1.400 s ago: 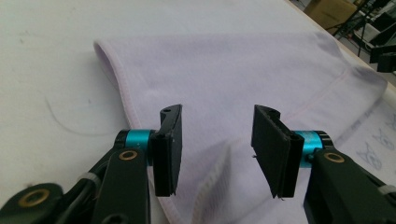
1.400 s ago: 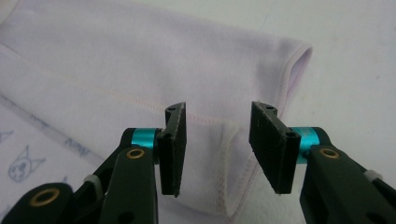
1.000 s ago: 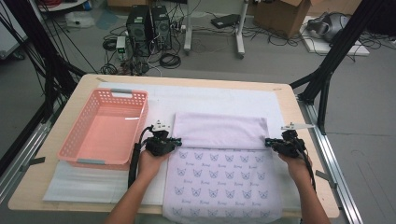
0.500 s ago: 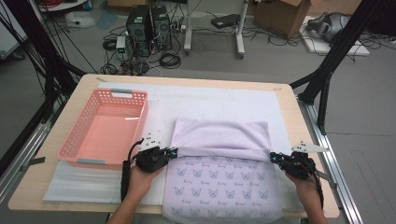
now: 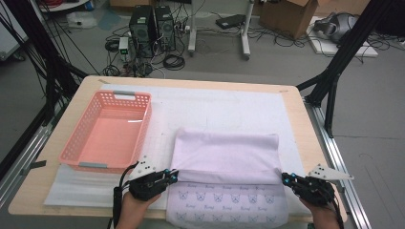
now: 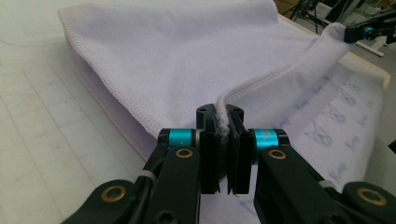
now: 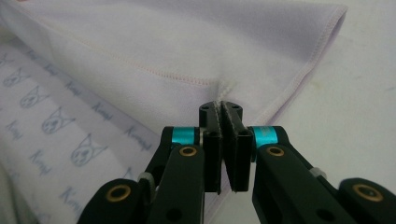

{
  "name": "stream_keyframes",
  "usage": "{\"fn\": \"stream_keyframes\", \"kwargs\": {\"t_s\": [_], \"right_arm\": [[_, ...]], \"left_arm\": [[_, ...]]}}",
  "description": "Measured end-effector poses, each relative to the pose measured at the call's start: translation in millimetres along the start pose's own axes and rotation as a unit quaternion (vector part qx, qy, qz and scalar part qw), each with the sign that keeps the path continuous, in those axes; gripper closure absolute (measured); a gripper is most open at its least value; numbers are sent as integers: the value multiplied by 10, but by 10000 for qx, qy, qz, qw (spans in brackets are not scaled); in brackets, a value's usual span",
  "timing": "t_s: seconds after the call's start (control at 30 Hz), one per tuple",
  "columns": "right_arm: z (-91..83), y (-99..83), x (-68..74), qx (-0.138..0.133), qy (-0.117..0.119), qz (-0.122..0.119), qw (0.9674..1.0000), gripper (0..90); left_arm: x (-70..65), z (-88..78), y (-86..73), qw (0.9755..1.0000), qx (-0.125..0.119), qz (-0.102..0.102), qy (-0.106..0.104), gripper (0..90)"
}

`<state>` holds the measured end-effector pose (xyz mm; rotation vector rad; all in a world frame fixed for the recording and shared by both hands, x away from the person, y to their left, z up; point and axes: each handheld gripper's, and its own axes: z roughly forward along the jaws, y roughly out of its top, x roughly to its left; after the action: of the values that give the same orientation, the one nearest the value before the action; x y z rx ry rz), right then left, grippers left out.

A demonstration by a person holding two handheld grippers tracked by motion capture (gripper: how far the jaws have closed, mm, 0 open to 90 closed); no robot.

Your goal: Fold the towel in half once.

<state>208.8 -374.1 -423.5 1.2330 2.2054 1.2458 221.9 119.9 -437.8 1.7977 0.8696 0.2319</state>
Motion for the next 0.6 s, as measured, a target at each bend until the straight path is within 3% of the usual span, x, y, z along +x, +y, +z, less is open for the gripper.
{"fn": "stream_keyframes", "kwargs": {"t_s": [0.47,0.53,0.6], "right_arm": [[-305,-259,229,164,120,30,9998,867],[-324,-306,253,270,175,101,9994,851],[-334,-296,247,226,186,181,9994,682]], "left_arm": [[-263,-284,-194,9990,135,88,-410,840],[-245,-317,-156,9983,-33,66,-572,710],[-176,-314,-72,9985,-262,-4,-475,481]]}}
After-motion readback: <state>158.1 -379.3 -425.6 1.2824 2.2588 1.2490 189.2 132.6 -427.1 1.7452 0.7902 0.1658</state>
